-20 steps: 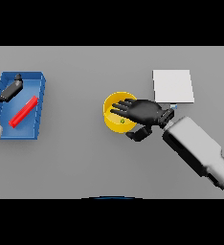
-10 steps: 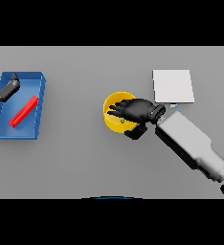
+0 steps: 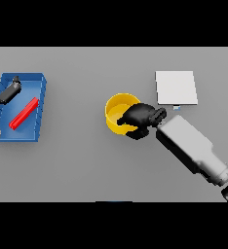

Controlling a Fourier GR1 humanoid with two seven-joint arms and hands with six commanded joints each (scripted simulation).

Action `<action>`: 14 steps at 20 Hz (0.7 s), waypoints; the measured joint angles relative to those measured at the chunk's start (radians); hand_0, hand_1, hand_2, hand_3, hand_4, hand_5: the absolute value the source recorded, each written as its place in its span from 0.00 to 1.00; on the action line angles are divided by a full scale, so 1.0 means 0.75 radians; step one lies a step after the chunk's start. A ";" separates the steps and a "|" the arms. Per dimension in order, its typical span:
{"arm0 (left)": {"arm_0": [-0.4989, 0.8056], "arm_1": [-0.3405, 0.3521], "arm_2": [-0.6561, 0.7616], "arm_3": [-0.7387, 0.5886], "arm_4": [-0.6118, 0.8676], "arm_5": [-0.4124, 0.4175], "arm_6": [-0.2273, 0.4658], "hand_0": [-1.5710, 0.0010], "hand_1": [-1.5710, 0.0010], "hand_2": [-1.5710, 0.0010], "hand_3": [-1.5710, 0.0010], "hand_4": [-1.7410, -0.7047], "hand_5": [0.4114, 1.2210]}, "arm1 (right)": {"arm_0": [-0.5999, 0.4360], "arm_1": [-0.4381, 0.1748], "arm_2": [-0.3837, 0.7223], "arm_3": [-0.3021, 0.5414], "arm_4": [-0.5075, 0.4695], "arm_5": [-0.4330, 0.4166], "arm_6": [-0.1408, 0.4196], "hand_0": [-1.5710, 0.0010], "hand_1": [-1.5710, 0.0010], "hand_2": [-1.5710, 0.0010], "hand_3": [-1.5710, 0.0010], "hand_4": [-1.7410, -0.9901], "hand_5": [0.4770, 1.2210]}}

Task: Pick up the red beaker and tilt it to pour out 1 green nut into yellow bowl. Pick up the yellow bowl and place it on the metallic measuring scale.

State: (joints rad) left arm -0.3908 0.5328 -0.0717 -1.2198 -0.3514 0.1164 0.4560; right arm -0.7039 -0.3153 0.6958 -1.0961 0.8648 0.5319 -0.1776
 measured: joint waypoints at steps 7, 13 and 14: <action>-0.019 0.006 -0.008 0.011 -0.006 -0.016 0.013 1.00 1.00 1.00 1.00 0.97 0.34 | -0.019 -0.024 0.010 -0.007 -0.041 0.060 -0.019 0.08 0.08 0.19 0.16 0.06 0.96; -0.030 0.014 -0.008 0.025 -0.007 -0.026 0.013 1.00 1.00 1.00 1.00 0.98 0.34 | -0.011 -0.050 0.005 -0.064 -0.056 0.049 -0.006 0.02 0.02 0.15 0.12 0.02 0.99; -0.026 0.011 -0.007 0.021 -0.009 -0.018 0.015 1.00 1.00 1.00 1.00 0.98 0.34 | -0.008 -0.059 -0.002 -0.094 -0.067 0.070 0.009 0.02 0.02 0.14 0.15 0.01 0.99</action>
State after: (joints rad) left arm -0.4106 0.5414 -0.0772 -1.2039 -0.3584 0.1031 0.4669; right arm -0.7100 -0.3592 0.6941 -1.1670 0.8147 0.5843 -0.1705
